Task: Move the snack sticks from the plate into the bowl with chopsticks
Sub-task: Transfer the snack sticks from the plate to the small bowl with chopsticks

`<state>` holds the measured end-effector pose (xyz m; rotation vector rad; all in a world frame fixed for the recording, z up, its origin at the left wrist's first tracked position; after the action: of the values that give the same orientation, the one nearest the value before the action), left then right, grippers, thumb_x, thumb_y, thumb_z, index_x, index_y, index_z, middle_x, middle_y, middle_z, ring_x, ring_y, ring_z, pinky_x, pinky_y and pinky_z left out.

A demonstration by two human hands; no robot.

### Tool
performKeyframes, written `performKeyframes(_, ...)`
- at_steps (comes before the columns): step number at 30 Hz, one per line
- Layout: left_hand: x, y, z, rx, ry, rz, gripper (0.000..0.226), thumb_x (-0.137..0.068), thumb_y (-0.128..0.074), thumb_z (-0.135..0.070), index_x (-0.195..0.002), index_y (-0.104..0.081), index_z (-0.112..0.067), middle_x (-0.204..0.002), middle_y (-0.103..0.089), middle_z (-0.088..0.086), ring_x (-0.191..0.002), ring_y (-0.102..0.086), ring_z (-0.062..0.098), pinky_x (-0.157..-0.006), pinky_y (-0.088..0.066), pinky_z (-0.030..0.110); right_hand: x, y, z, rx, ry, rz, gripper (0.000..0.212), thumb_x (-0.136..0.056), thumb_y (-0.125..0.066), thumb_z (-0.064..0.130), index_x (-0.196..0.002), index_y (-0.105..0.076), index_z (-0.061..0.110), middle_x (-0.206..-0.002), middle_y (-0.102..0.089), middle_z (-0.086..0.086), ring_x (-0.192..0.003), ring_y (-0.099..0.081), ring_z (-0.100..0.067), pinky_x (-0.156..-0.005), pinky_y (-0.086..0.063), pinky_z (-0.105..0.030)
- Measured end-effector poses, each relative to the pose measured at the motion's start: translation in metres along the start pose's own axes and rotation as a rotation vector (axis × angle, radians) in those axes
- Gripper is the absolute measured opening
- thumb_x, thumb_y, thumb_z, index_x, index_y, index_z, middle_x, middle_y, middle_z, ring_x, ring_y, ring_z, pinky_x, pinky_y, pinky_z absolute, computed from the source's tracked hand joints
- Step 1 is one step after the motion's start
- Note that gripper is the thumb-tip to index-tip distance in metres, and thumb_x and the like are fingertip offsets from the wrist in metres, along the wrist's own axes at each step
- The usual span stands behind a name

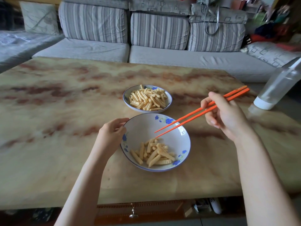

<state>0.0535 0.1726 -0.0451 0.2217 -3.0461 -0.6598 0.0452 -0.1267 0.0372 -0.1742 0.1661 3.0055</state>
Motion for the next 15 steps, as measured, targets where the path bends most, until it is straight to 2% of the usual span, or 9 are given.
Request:
performKeyframes(2, 0.000, 0.000, 0.000, -0.006, 0.001, -0.002, 0.041, -0.088, -0.047, -0.003, -0.116, -0.068, -0.025, -0.104, -0.069, 0.001, -0.084, -0.062, 0.018, -0.057, -0.045, 0.016, 0.000, -0.001, -0.002, 0.003, -0.007, 0.012, 0.042, -0.102, -0.034, 0.025, -0.070, -0.053, 0.005, -0.033, -0.035, -0.003, -0.028, -0.027, -0.013, -0.035, -0.019, -0.020)
performKeyframes(9, -0.001, -0.001, 0.001, 0.007, 0.010, 0.000, 0.041, -0.088, -0.048, -0.003, -0.115, -0.069, -0.025, -0.107, -0.070, 0.003, -0.090, -0.064, 0.018, -0.065, -0.047, 0.020, -0.002, -0.012, -0.016, -0.003, -0.055, 0.039, 0.041, -0.102, -0.035, 0.026, -0.072, -0.053, 0.005, -0.035, -0.038, -0.005, -0.030, -0.029, -0.014, -0.035, -0.020, -0.021)
performKeyframes(13, -0.001, -0.001, 0.002, 0.013, 0.010, -0.001, 0.041, -0.087, -0.049, -0.002, -0.117, -0.069, -0.023, -0.109, -0.070, 0.005, -0.095, -0.064, 0.020, -0.071, -0.048, 0.024, -0.004, -0.008, -0.018, -0.054, -0.054, -0.021, 0.042, -0.102, -0.035, 0.026, -0.067, -0.049, 0.008, -0.036, -0.039, -0.005, -0.030, -0.029, -0.015, -0.034, -0.022, -0.018)
performKeyframes(15, -0.001, -0.001, 0.002, 0.014, 0.009, 0.002, 0.041, -0.087, -0.049, -0.002, -0.117, -0.069, -0.023, -0.109, -0.069, 0.005, -0.094, -0.064, 0.019, -0.072, -0.048, 0.024, -0.005, -0.003, -0.017, -0.098, -0.037, -0.075, 0.043, -0.102, -0.036, 0.025, -0.064, -0.050, 0.010, -0.045, -0.042, -0.009, -0.030, -0.030, -0.016, -0.035, -0.023, -0.018)
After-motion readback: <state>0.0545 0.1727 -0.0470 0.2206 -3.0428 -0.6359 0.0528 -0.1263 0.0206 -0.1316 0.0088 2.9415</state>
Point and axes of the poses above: each hand's wrist, its own x-axis away from the middle knuckle, its own y-axis out of the back of the hand, z = x × y, the point moved 9 cm from there along -x, towards the middle knuckle
